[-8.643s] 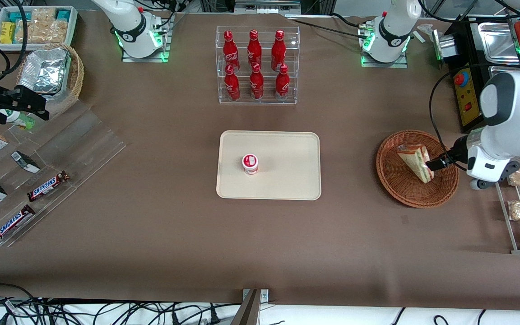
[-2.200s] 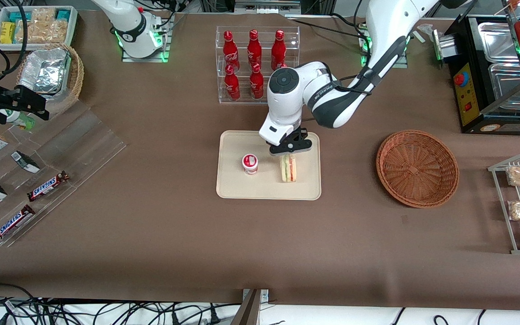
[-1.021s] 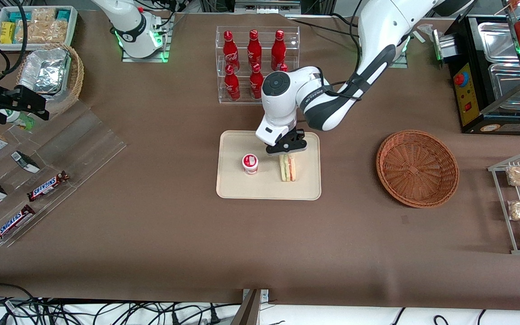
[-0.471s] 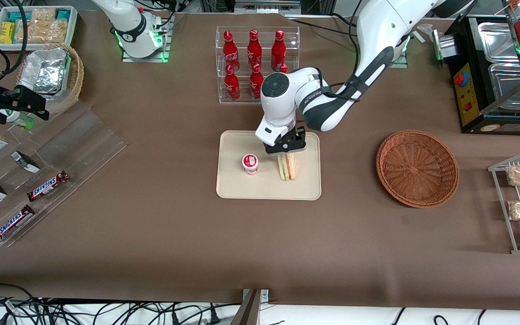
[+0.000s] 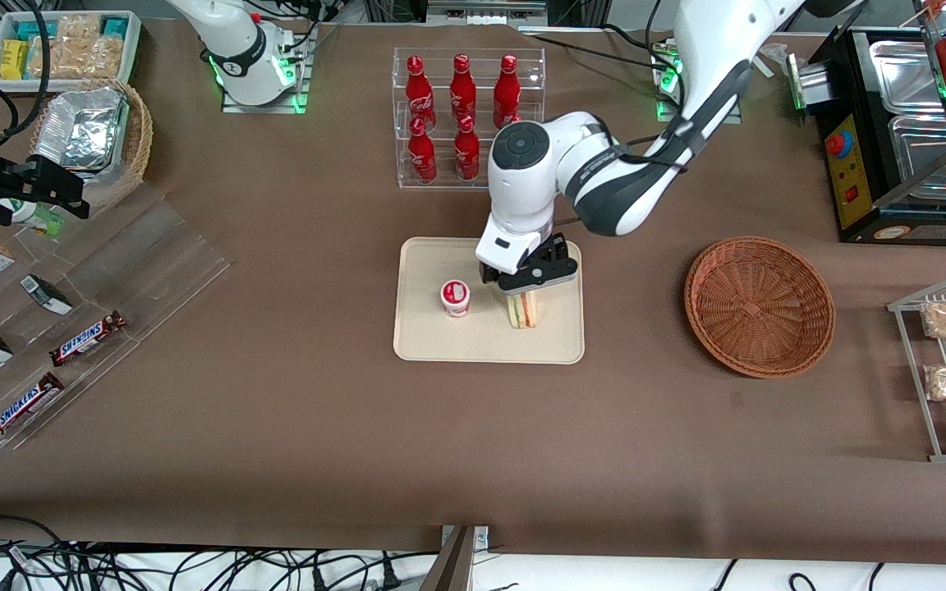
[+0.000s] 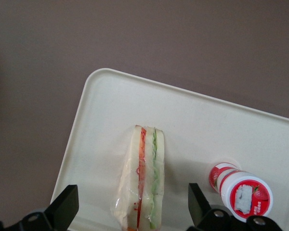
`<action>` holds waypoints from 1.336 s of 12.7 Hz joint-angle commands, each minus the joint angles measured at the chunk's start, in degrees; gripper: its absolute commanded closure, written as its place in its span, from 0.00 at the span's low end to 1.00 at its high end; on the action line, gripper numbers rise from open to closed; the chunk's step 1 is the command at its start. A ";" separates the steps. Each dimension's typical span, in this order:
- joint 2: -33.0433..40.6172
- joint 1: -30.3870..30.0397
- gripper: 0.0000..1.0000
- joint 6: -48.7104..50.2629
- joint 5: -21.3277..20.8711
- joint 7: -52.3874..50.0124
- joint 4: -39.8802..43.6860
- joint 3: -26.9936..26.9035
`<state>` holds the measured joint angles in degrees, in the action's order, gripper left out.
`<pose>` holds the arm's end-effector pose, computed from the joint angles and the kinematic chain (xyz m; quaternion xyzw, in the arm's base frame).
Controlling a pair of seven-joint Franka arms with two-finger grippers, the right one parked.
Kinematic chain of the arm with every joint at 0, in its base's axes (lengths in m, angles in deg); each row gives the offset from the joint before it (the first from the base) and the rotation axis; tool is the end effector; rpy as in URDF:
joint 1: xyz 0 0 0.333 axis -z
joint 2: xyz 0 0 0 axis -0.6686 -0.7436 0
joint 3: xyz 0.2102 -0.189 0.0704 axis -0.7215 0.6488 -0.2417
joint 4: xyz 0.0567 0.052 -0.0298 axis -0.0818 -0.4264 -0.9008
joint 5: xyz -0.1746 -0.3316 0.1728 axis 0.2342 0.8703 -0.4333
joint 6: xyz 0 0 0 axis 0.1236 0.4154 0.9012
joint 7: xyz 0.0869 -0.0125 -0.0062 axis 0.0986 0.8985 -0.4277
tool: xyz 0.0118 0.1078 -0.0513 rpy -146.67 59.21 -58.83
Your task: Place sandwich from basket to tray
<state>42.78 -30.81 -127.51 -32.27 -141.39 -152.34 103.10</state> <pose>0.5299 -0.4430 0.2931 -0.9859 -0.1536 -0.0621 0.0255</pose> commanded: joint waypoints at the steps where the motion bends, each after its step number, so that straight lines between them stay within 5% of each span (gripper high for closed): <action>1: 5.27 -4.46 0.00 4.23 8.48 7.82 1.56 1.03; 4: 6.96 -9.82 0.00 20.01 16.33 22.23 11.82 1.03; 11: 8.53 -25.47 0.00 32.90 20.29 48.33 20.47 -0.02; 13: 10.46 -22.00 0.00 33.96 23.35 57.13 20.30 -10.59; 15: 13.27 -13.84 0.00 33.87 35.36 72.03 19.34 -31.03; 17: 15.65 -11.07 0.00 33.35 36.82 80.00 15.22 -37.20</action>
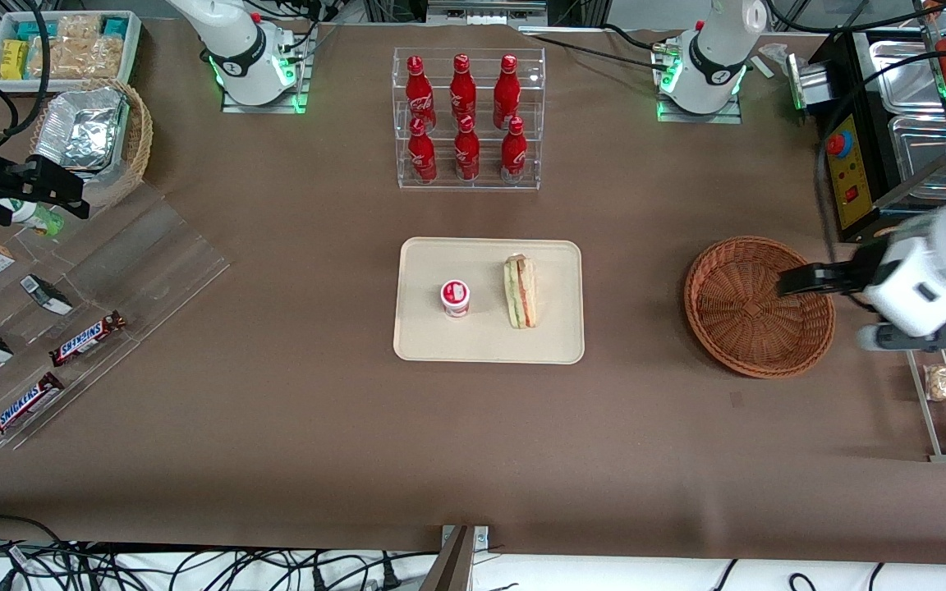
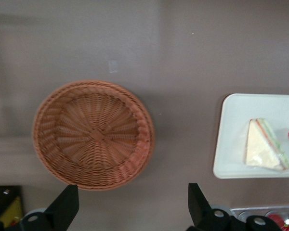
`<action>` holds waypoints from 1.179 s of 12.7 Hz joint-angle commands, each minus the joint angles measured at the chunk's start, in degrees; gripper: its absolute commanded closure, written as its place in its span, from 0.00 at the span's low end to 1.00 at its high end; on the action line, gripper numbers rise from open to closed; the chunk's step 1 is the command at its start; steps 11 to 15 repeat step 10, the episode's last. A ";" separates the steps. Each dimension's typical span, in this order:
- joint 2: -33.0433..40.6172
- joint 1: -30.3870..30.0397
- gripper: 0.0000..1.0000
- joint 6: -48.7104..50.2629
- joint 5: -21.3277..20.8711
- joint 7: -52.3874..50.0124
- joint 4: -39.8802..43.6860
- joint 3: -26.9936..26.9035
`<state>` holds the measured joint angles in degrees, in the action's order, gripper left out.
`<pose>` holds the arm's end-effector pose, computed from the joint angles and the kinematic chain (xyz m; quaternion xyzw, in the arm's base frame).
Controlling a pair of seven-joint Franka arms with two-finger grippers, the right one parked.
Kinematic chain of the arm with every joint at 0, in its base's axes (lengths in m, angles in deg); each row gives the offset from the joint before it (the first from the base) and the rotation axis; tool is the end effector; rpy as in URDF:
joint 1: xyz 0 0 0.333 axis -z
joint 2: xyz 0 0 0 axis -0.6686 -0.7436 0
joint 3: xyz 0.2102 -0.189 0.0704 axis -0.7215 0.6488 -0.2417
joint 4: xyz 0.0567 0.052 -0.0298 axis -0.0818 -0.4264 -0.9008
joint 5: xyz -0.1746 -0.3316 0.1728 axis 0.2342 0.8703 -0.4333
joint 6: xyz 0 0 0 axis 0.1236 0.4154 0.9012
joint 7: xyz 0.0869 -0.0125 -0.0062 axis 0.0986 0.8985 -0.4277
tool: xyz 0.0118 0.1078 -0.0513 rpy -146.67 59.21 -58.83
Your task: Place sandwich from basket to tray
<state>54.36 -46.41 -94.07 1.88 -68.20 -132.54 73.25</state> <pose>0.6635 -0.0075 0.4961 0.9961 0.0034 -0.0704 0.0536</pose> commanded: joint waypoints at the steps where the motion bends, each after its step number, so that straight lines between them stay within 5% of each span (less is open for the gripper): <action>1: 4.25 4.54 0.00 -0.36 2.15 7.71 -5.21 -7.44; 6: 2.23 4.89 0.00 -2.46 -0.48 8.68 -5.57 -7.53; 8: 2.23 5.15 0.00 -3.52 -5.21 8.42 -5.48 -7.01; 15: 2.40 5.24 0.00 -3.53 -5.76 8.33 -5.48 -7.00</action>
